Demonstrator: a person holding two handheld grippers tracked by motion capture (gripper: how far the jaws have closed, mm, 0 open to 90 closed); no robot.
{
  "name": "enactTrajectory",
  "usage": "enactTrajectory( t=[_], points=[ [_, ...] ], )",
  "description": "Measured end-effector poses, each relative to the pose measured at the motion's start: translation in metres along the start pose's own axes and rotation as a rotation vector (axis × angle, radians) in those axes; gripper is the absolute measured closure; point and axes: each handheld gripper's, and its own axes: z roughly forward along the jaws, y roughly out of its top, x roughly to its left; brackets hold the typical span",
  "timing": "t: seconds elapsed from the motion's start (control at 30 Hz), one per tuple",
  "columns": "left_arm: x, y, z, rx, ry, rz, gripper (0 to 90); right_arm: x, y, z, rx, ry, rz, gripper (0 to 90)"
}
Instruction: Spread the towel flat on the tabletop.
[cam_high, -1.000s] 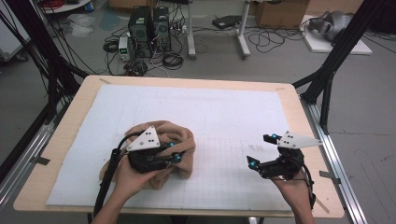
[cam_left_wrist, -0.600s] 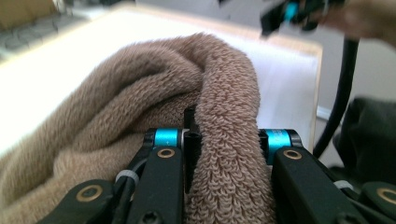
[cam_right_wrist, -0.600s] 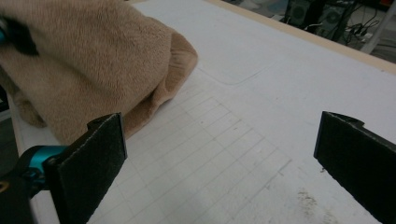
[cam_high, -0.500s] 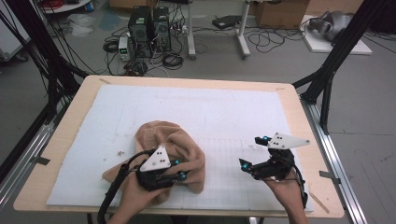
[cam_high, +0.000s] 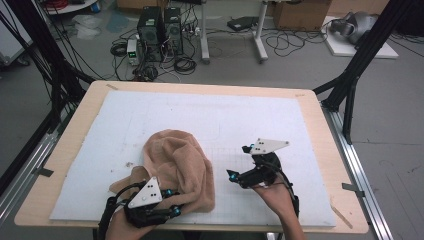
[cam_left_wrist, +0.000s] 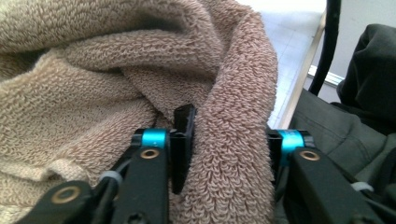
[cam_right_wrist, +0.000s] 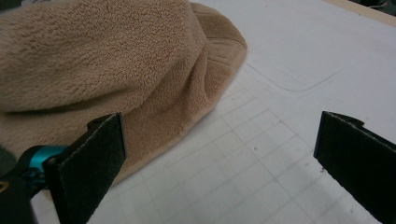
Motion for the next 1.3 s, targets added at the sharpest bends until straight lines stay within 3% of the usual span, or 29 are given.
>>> enactTrajectory(
  t=[0.17,0.2,0.37,0.5,0.8,0.83,0.97,1.0,1.13,1.3],
  points=[
    [-0.001,0.003,-0.008,-0.018,-0.015,-0.001,53.5,0.003,0.002,0.019,0.015,0.021,-0.012,9.9],
    [-0.002,0.003,-0.011,-0.027,-0.022,-0.001,51.7,0.004,0.002,0.028,0.027,0.052,-0.026,17.0],
    [-0.003,0.008,-0.028,-0.067,-0.018,0.002,45.0,0.003,0.002,0.048,0.069,0.067,-0.042,28.8],
    [0.002,0.011,-0.038,-0.086,0.004,-0.003,44.3,0.002,0.002,0.062,0.102,0.080,-0.066,40.6],
    [0.015,0.009,-0.044,-0.100,0.040,-0.026,44.3,0.005,-0.002,0.087,0.183,0.098,-0.111,54.7],
    [0.016,0.009,-0.043,-0.100,0.042,-0.026,44.3,0.005,-0.003,0.091,0.207,0.096,-0.120,62.1],
    [0.017,0.009,-0.043,-0.104,0.045,-0.026,44.4,0.003,-0.003,0.091,0.210,0.155,-0.108,84.0],
    [0.019,0.010,-0.043,-0.105,0.048,-0.028,44.4,0.003,-0.003,0.091,0.213,0.150,-0.133,85.0],
    [0.022,0.011,-0.046,-0.113,0.060,-0.030,44.6,0.003,-0.001,0.077,0.222,0.130,-0.154,85.5],
    [0.030,0.011,-0.050,-0.127,0.080,-0.046,44.9,0.002,-0.006,0.035,0.211,0.071,-0.159,85.6]
  ],
)
